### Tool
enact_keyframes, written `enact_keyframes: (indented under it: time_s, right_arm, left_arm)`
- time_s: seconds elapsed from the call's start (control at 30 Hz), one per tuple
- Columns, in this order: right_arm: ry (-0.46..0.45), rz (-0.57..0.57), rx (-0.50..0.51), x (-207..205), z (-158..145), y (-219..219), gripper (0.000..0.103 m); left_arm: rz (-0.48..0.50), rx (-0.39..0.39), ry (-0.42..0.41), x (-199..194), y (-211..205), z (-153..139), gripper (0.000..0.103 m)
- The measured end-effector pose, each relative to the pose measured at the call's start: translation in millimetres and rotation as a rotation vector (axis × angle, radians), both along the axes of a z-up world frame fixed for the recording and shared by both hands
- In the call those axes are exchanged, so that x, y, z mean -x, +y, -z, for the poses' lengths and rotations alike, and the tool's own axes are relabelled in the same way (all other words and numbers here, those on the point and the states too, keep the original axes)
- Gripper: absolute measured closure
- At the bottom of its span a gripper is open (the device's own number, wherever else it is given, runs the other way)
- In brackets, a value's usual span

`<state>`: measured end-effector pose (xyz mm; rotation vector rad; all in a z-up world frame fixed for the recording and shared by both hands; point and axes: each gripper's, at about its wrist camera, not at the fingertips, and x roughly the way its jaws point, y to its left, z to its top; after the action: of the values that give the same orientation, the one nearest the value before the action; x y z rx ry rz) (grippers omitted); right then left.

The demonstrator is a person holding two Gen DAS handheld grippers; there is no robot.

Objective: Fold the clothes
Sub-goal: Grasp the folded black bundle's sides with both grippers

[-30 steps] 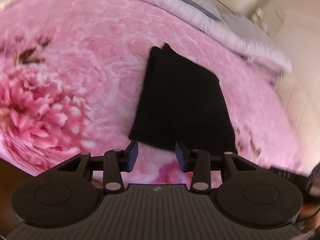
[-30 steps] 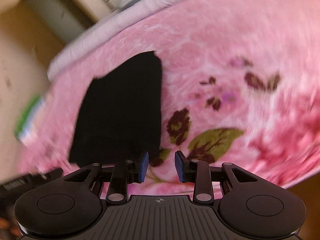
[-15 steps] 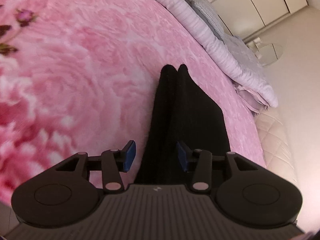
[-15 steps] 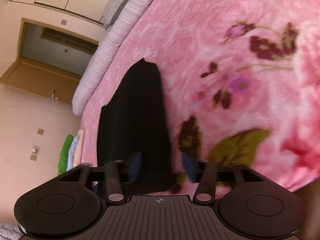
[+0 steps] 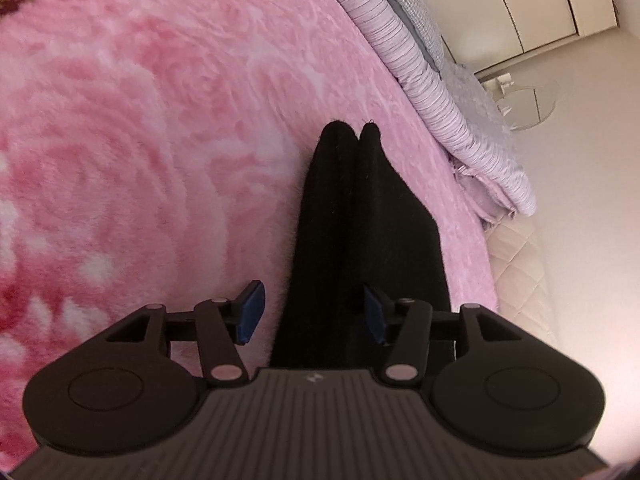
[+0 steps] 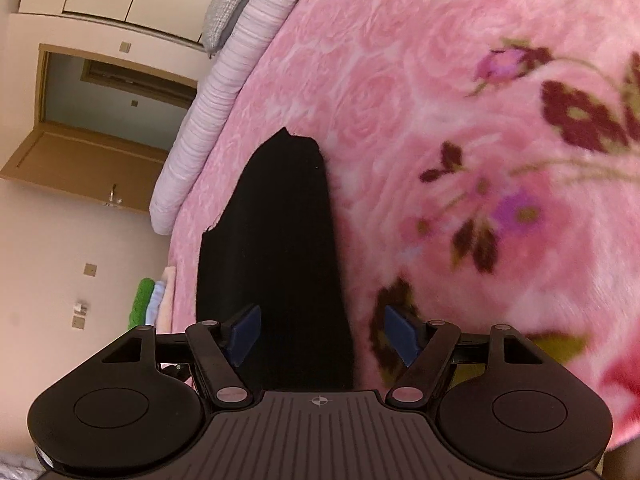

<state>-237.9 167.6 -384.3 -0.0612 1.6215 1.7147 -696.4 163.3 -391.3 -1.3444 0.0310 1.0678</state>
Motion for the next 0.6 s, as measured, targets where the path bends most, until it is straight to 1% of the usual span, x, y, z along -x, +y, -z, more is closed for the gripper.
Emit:
enact_keyframes:
  time_s: [0.17,0.4,0.5,0.57,0.6]
  right_arm:
    - [0.02,-0.036,0.011,4,4,18,0.031]
    - [0.047,-0.074,0.009,9,9,32,0.032]
    - [0.059,-0.09,0.002,13,12,37,0.037]
    - [0.078,-0.1,0.005,16,16,41,0.044]
    - [0.086,-0.102,0.008,17,17,42,0.044]
  left_arm:
    - [0.021,0.002,-0.025,-3,8,5,0.055]
    - [0.048,0.005,-0.059,-7,18,11,0.057]
    - [0.064,0.005,-0.055,-11,22,12,0.057]
    - [0.075,0.004,-0.05,-12,24,12,0.057]
    - [0.079,0.005,-0.05,-13,25,13,0.058]
